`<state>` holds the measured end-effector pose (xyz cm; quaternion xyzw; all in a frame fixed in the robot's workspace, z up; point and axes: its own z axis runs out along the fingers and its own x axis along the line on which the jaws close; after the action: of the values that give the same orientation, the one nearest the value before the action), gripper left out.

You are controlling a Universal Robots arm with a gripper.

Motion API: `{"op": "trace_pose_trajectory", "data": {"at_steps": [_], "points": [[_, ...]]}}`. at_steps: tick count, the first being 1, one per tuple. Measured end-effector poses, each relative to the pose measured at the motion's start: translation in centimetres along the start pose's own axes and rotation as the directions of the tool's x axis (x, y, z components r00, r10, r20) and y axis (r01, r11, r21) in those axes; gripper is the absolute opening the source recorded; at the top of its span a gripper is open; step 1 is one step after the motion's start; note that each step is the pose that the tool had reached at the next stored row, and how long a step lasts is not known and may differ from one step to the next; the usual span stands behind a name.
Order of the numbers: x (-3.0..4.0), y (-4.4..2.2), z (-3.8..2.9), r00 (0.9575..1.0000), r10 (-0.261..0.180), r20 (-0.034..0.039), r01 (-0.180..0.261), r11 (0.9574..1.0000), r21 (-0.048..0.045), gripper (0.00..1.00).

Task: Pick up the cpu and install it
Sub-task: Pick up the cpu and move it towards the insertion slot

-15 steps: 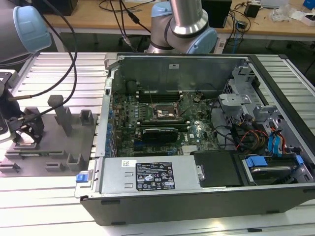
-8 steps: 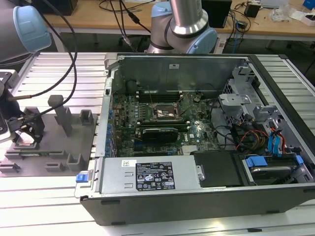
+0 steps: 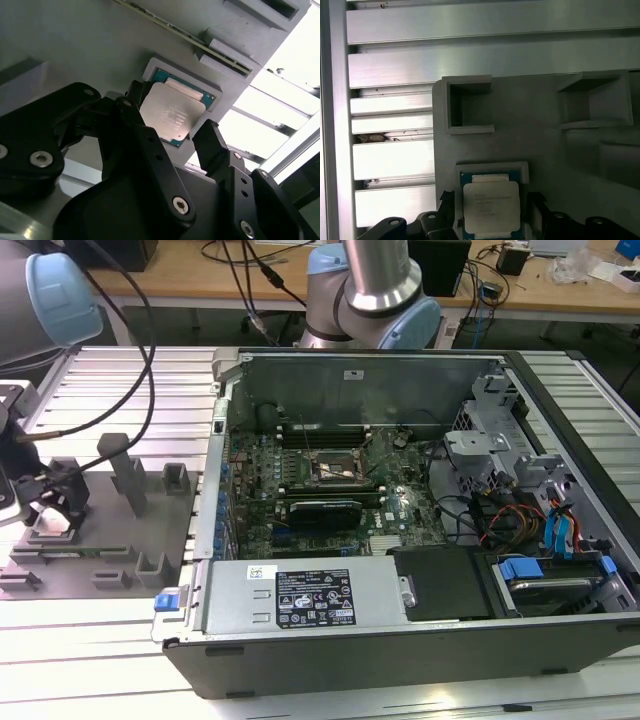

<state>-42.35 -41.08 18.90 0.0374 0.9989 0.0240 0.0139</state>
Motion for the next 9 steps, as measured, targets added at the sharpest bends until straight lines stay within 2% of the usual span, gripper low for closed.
{"op": "trace_pose_trajectory", "data": {"at_steps": [9], "points": [[0.02,-0.01,0.19,1.0,0.0,-0.0002,0.0,1.0,0.0001,0.68]]}}
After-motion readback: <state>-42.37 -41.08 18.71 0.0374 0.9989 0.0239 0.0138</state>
